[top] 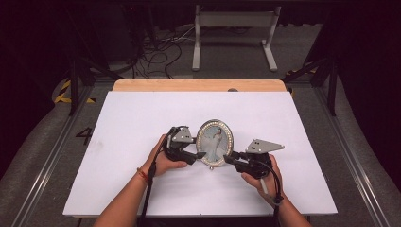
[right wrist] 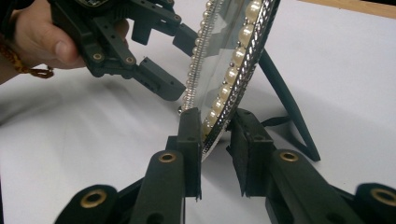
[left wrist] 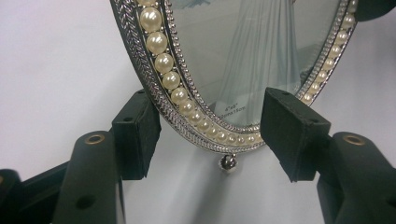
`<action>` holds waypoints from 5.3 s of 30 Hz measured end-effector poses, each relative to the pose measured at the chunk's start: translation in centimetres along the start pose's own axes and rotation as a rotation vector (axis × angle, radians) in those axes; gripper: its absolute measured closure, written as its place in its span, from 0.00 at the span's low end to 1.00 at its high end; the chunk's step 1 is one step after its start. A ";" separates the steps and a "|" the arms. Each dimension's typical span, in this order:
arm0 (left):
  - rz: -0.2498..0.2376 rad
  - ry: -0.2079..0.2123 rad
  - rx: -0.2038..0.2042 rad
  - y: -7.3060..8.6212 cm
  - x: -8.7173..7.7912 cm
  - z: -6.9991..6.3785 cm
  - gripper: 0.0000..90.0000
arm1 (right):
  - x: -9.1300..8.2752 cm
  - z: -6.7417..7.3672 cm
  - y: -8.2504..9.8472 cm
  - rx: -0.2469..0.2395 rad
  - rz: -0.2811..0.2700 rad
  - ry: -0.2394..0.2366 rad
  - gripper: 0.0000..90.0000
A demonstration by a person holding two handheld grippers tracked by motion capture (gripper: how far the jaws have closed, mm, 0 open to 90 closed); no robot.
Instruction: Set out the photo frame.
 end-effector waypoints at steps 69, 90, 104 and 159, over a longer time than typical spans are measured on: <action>-0.139 -0.118 -0.031 -1.0 -2.9 -0.2 0.52 | 0.0 -1.2 -1.0 0.010 -0.082 0.120 0.82; -0.100 -0.137 -0.022 -0.6 -3.0 0.1 0.71 | 1.3 -0.6 0.1 0.002 -0.046 0.122 0.80; -0.058 -0.148 0.003 -0.2 -3.3 -0.7 0.71 | 1.6 -1.3 -0.3 0.031 -0.060 0.116 0.81; -0.023 -0.239 0.079 -0.6 -4.5 -0.9 0.55 | -0.2 -1.8 -0.6 -0.149 0.019 0.203 0.66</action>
Point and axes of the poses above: each handheld gripper's, and its own axes: x roughly forward along the jaws, y roughly out of its underside, z roughly to its left, the point moved 9 cm from there along x, roughly forward along the jaws, and after that the axes turned 14 degrees about -z, right-handed, at the moved point
